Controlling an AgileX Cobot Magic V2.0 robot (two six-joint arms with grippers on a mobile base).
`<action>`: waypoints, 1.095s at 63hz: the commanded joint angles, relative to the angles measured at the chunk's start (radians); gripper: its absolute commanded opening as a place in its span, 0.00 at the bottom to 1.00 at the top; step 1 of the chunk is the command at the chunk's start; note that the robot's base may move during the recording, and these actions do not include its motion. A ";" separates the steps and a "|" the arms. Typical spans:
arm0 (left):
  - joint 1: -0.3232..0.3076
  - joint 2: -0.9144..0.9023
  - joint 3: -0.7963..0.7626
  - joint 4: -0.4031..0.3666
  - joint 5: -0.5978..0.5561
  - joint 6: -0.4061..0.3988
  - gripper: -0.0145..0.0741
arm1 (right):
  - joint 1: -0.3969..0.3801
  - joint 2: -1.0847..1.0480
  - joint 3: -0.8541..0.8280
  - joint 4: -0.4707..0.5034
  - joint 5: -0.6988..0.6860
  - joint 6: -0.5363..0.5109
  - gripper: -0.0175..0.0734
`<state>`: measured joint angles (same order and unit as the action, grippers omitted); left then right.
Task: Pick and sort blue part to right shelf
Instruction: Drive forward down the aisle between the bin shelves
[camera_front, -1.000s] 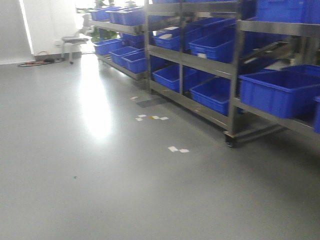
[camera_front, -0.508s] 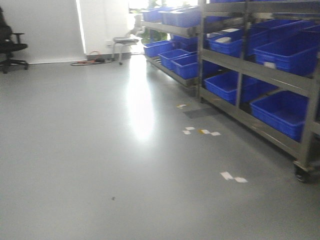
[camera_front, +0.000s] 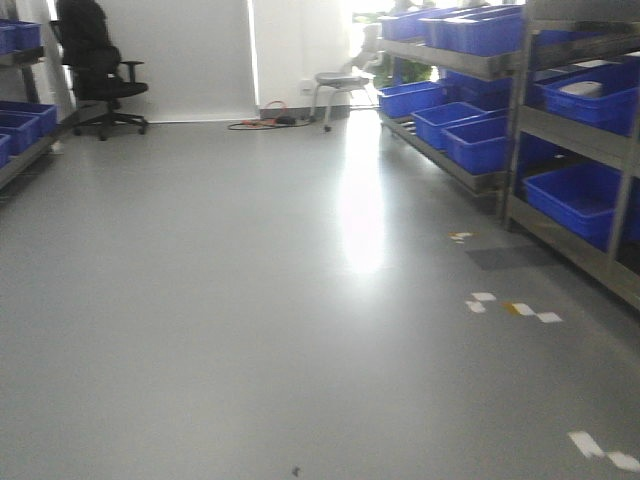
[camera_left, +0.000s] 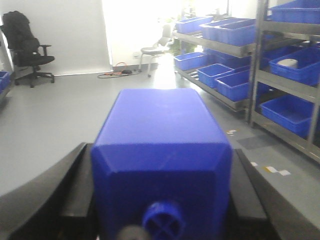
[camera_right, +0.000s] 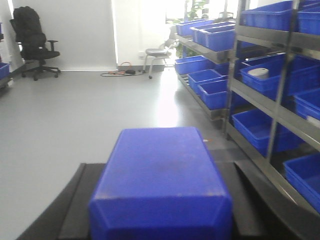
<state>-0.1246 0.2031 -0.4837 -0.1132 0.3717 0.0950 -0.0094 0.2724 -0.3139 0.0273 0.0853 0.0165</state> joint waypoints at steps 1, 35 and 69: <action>-0.001 0.011 -0.031 -0.003 -0.090 0.003 0.60 | -0.007 0.009 -0.032 0.002 -0.091 -0.006 0.67; -0.001 0.011 -0.031 -0.003 -0.090 0.003 0.60 | -0.007 0.009 -0.032 0.002 -0.091 -0.006 0.67; -0.001 0.011 -0.031 -0.003 -0.090 0.003 0.60 | -0.007 0.009 -0.032 0.002 -0.091 -0.006 0.67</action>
<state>-0.1246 0.2031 -0.4837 -0.1132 0.3717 0.0950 -0.0094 0.2724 -0.3139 0.0273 0.0853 0.0165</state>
